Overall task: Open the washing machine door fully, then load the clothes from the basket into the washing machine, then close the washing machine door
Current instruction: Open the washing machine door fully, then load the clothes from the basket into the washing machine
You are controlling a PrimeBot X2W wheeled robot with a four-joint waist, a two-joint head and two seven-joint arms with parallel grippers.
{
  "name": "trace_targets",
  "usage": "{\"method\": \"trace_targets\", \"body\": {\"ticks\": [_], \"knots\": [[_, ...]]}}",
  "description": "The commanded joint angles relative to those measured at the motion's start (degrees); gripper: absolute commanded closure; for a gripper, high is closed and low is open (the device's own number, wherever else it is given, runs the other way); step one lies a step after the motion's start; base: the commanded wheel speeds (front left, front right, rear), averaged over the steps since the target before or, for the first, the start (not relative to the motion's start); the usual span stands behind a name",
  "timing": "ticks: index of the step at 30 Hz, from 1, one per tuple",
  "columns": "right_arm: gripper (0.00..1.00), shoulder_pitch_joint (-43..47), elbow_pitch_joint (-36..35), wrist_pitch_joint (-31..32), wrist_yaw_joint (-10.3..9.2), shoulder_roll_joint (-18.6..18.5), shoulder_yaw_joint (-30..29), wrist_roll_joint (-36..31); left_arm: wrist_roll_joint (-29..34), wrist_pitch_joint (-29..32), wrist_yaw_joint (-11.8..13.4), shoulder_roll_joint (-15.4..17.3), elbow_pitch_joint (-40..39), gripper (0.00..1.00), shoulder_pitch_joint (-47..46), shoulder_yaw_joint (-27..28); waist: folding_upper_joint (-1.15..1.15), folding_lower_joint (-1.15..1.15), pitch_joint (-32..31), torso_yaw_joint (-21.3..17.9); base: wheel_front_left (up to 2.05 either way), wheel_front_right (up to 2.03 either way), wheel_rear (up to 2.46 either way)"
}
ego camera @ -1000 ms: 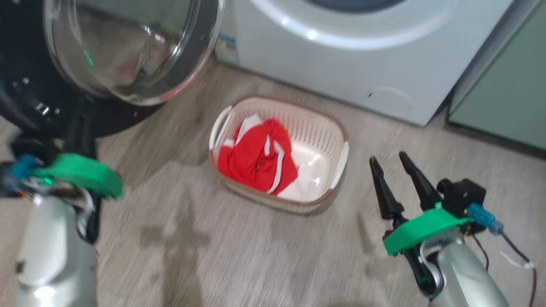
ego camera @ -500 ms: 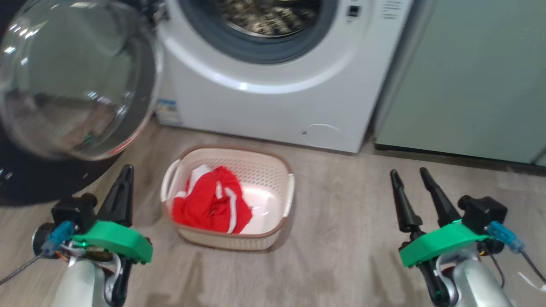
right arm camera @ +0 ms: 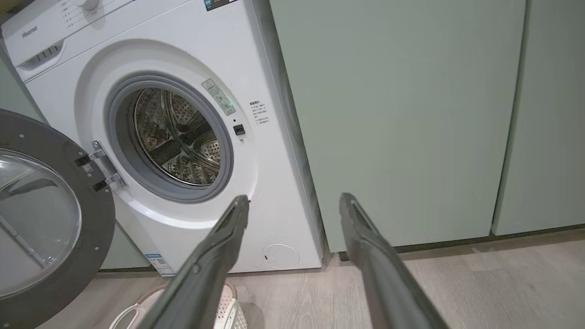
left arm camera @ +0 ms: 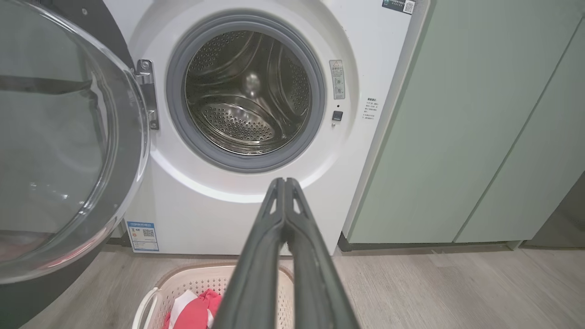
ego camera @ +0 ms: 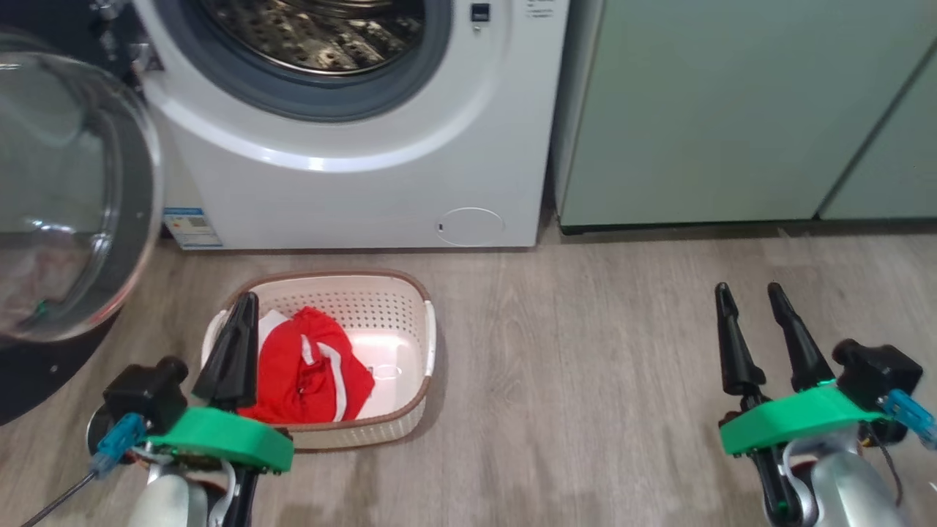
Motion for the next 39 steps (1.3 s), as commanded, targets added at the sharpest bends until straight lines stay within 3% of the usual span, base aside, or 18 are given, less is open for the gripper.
{"method": "trace_targets", "body": {"ticks": [1,13,14,15,16,39], "knots": [[0.0,-1.0,-2.4,-0.5,0.0,0.2,0.8,0.0,-0.2,-0.3,-0.1,0.0,-3.0,1.0,-1.6,1.5,0.0,0.0,0.5,-1.0,0.0,0.0,0.0],[0.0,-0.1,-3.4,-0.5,0.0,0.2,0.2,-0.3,-1.7,-0.3,0.6,-0.2,-8.3,1.0,0.3,1.6,0.0,0.0,1.3,-2.4,0.0,0.0,0.0],[0.0,-0.2,-3.4,-0.5,0.0,0.2,0.3,-0.3,-1.6,-0.3,0.6,-0.2,-8.0,0.91,0.4,1.4,0.0,0.0,1.4,-2.3,0.0,0.0,0.0],[0.0,-0.2,-3.4,-0.5,0.0,0.2,0.4,-0.2,-1.4,-0.3,0.7,-0.2,-7.7,0.36,0.5,1.2,0.0,0.0,1.4,-2.3,0.0,0.0,0.0],[0.0,-0.2,-3.4,-0.5,0.0,0.2,0.4,-0.2,-1.3,-0.3,0.7,-0.2,-7.5,0.0,0.5,1.1,0.0,0.0,1.4,-2.2,0.0,0.0,0.0],[0.0,-0.6,-3.1,-0.5,0.0,0.2,0.6,-0.5,0.7,-0.3,3.6,-0.2,-5.2,0.0,0.3,-0.6,0.0,0.0,0.9,-1.0,0.0,0.0,0.0]]}}
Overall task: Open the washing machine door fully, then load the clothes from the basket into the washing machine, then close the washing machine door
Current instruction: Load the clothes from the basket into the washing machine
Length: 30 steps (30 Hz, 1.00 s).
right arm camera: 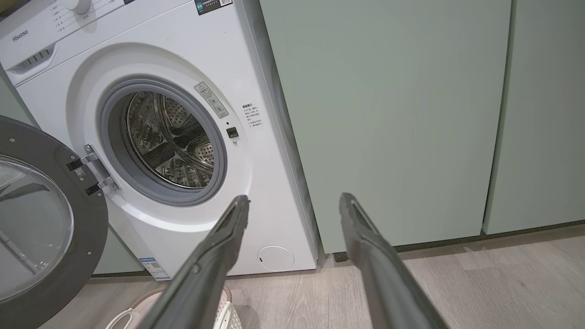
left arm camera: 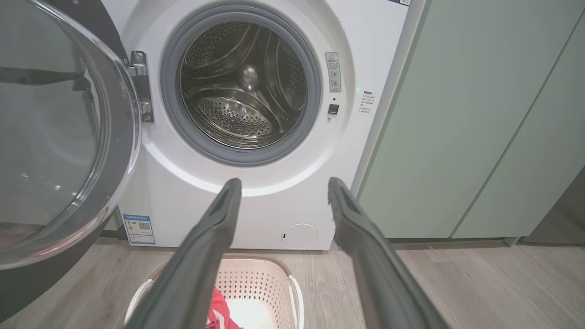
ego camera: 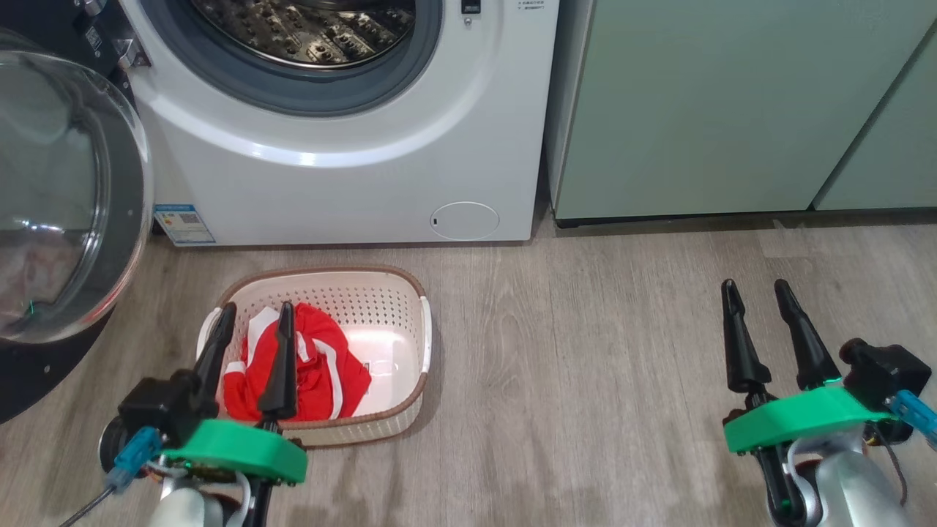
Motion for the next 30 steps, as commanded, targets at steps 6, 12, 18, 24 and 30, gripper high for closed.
{"method": "trace_targets", "body": {"ticks": [6,12,18,24,30], "knots": [[0.0,-1.3,-1.5,-0.5,0.0,0.1,1.5,-0.6,0.0,-0.3,0.7,0.4,-1.1,0.0,-2.3,1.2,0.0,0.0,0.0,0.2,0.0,0.0,0.0],[0.0,-1.5,-1.3,-0.5,0.0,0.1,1.5,-0.7,0.1,-0.3,1.1,0.4,-1.1,0.0,-2.5,1.1,0.0,0.0,0.1,0.3,0.0,0.0,0.0],[0.0,-1.5,-1.3,-0.5,0.0,0.1,1.8,-0.5,-0.4,-0.3,0.8,0.4,-1.0,0.0,-2.3,0.9,0.0,0.0,0.3,0.4,0.0,0.0,0.0],[0.0,-1.4,-1.4,-0.5,0.0,0.1,1.9,-0.5,-2.8,-0.3,-0.1,0.4,-0.7,0.0,-2.2,1.3,0.0,0.0,0.4,0.4,0.21,-0.21,0.0],[0.0,-1.4,-1.4,-0.5,0.0,0.1,2.0,-0.4,-2.5,-0.3,-0.4,0.4,-0.6,0.0,-2.2,1.4,0.0,0.0,0.5,0.4,1.16,-1.16,0.0]]}}
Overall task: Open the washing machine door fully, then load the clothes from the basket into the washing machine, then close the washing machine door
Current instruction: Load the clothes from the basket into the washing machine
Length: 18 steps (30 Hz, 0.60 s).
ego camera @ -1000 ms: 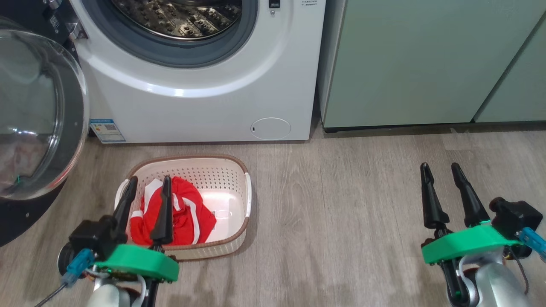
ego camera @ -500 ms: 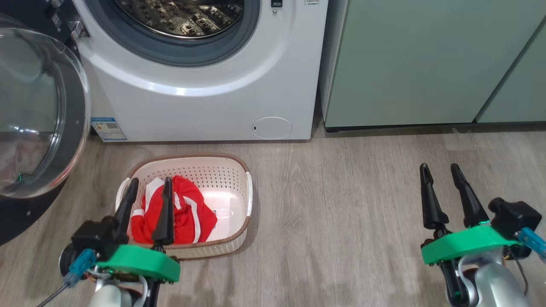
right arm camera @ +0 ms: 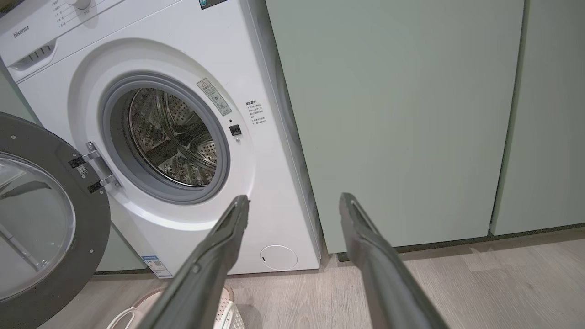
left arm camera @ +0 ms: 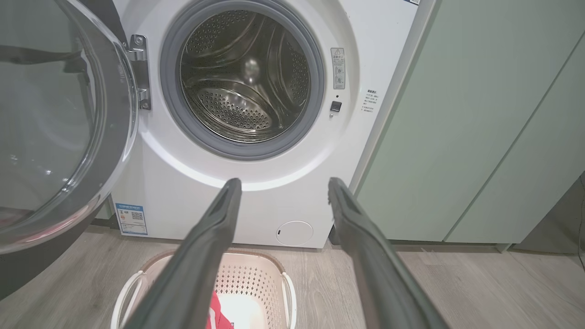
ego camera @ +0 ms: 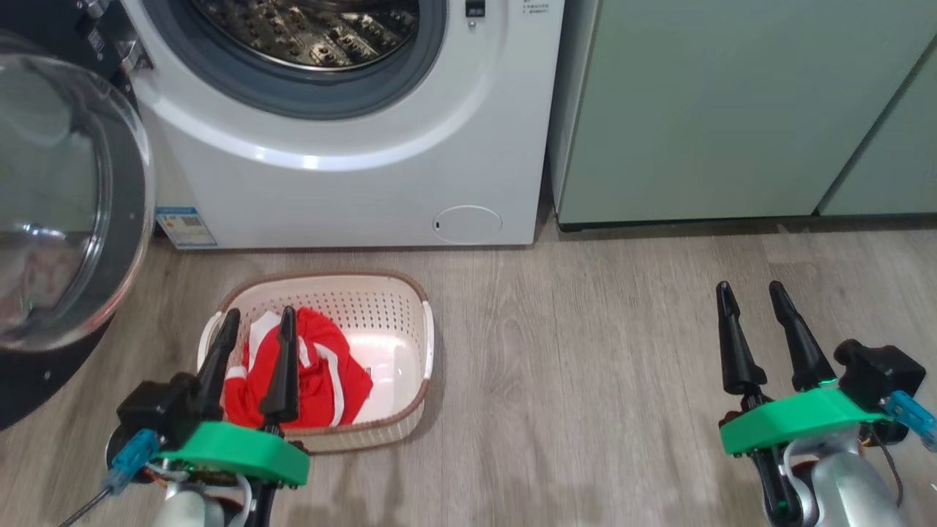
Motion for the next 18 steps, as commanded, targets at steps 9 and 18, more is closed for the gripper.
{"method": "trace_targets", "body": {"ticks": [9,18], "knots": [[0.0,-1.5,-1.4,-0.5,0.0,0.0,1.9,-0.3,1.3,-0.3,-0.3,0.4,-1.7,0.0,-2.3,1.4,0.0,0.0,-0.1,0.3,2.0,-1.99,-0.01],[0.0,-1.6,-1.2,-0.5,0.0,0.0,2.4,-0.6,2.5,-0.3,1.0,0.4,-1.7,0.0,-2.1,1.0,0.0,0.0,-0.4,0.6,1.23,-1.23,0.0]]}}
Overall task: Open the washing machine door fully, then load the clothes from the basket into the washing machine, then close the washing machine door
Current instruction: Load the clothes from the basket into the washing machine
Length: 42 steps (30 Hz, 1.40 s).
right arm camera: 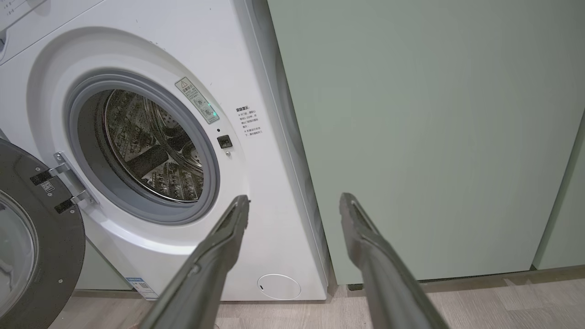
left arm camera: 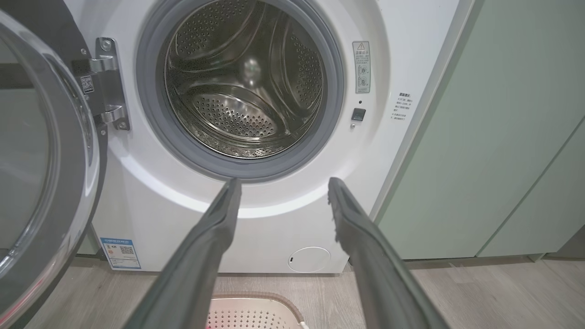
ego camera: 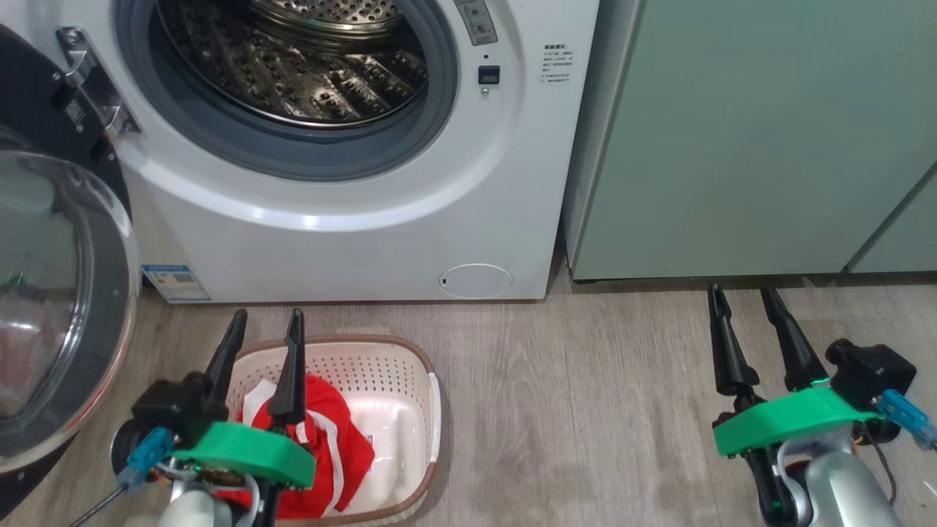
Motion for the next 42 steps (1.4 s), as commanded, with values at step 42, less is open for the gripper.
{"method": "trace_targets", "body": {"ticks": [42], "knots": [[0.0,-2.2,-2.0,-0.5,0.0,0.0,1.2,-1.3,0.5,-0.3,2.2,0.4,3.6,0.0,-2.5,1.0,0.0,-0.01,3.4,0.4,0.01,-0.01,0.0]]}}
